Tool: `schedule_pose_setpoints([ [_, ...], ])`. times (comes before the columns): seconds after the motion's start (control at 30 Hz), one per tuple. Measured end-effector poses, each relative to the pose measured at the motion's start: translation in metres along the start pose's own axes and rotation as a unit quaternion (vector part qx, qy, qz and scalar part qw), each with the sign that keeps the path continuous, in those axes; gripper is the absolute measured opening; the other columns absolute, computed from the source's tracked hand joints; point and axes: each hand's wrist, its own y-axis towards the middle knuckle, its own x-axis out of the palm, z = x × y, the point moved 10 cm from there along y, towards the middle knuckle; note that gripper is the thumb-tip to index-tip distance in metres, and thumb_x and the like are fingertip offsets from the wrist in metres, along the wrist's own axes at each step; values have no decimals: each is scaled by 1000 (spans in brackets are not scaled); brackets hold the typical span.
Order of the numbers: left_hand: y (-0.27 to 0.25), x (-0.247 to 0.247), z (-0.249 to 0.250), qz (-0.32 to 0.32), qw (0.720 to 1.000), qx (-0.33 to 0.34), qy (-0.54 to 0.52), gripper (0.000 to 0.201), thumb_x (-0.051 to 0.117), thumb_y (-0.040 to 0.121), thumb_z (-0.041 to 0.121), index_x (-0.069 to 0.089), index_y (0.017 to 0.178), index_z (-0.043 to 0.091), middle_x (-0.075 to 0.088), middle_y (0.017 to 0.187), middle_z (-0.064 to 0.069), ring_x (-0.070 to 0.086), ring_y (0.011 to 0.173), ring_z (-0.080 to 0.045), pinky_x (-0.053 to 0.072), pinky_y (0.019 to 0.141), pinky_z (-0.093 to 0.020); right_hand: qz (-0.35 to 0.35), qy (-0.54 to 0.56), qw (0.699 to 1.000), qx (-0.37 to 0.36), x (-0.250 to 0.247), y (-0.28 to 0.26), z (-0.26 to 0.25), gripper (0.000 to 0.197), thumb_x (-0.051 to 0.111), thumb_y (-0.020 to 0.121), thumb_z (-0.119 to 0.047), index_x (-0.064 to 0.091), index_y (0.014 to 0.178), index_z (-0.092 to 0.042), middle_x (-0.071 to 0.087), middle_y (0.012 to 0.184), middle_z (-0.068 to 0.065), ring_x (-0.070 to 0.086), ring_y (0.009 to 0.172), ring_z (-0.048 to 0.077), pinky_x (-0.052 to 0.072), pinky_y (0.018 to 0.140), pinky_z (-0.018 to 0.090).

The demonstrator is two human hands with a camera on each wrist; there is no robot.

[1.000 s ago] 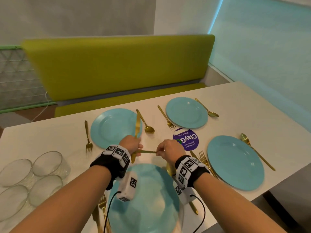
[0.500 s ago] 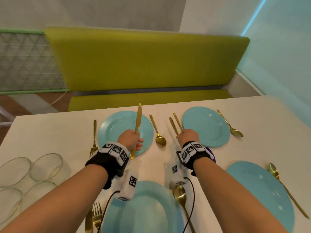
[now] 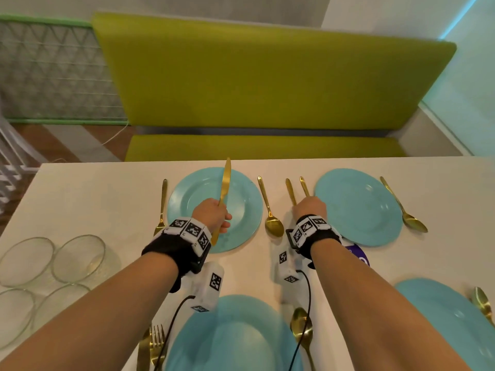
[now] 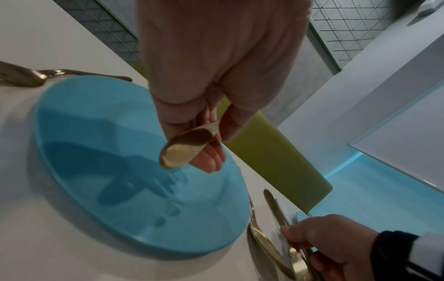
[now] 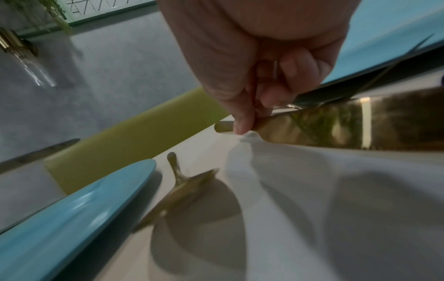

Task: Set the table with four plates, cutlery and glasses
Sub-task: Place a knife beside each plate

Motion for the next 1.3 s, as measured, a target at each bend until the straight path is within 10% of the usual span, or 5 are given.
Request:
schedule_pose_setpoints([
  [0.2,7,1,11,2,1000,15,6,9,42,97,13,48,96,6,58,77,-4,55,63,-17,53,67,-31,26,36,999,30,-3,12,5,20,55,92,-13,66,102,1,69,106,16,66,99,30,47,70,28],
  [0.67,8,1,9,10,1000,19,22,22,44,97,14,48,75,14,59,81,-7,56,64,-17,53,68,-32,48,73,995,36,-7,22,13,18,56,92,-13,68,100,-2,69,101,16,67,92,31,51,73,33],
  [1.3,-17,5,-5,19,1000,1,15,6,44,96,7,49,92,8,55,79,-6,54,63,-16,50,62,-27,37,33,995,-81,-22,-9,-34,31,56,93,-26,60,118,-6,64,118,13,60,110,29,49,85,34],
])
